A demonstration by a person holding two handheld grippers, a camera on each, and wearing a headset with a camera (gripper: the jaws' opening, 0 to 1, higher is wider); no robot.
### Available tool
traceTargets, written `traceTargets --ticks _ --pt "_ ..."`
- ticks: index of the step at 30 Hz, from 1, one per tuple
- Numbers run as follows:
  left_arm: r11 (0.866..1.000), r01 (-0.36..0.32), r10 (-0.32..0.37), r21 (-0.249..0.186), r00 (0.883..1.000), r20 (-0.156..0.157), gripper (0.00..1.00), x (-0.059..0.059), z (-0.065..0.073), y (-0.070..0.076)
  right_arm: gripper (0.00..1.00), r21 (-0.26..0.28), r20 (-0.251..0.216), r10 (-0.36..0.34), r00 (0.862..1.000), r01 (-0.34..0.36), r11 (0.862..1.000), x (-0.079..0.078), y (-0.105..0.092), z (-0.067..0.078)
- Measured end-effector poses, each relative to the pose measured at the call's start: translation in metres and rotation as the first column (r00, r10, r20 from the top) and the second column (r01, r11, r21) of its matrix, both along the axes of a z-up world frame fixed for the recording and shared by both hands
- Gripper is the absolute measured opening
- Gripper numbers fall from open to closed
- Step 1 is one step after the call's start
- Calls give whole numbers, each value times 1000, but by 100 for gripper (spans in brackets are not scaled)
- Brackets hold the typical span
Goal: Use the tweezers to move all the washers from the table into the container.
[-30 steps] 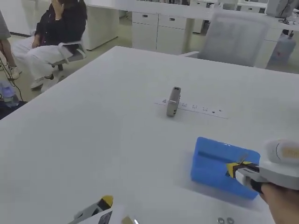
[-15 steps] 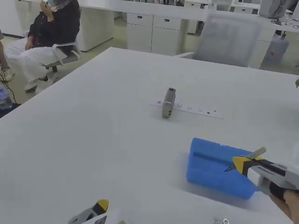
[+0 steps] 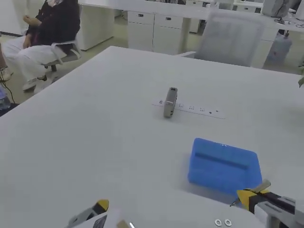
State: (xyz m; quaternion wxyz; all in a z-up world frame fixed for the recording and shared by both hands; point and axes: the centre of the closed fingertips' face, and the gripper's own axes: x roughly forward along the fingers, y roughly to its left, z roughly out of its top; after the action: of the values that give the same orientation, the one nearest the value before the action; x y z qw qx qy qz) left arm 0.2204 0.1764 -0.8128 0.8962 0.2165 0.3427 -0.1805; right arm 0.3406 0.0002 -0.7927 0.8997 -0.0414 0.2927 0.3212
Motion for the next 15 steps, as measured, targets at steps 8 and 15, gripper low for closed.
traceTargets --ticks 8,15 --pt "1000 -4 4 3 1000 1 85 0 0 1 3 -40 -23 15 1000 -16 999 -7 -1 -14" --pt "1000 -6 6 6 1000 -1 85 0 0 1 4 -49 -38 13 999 -15 999 -5 -3 -23"
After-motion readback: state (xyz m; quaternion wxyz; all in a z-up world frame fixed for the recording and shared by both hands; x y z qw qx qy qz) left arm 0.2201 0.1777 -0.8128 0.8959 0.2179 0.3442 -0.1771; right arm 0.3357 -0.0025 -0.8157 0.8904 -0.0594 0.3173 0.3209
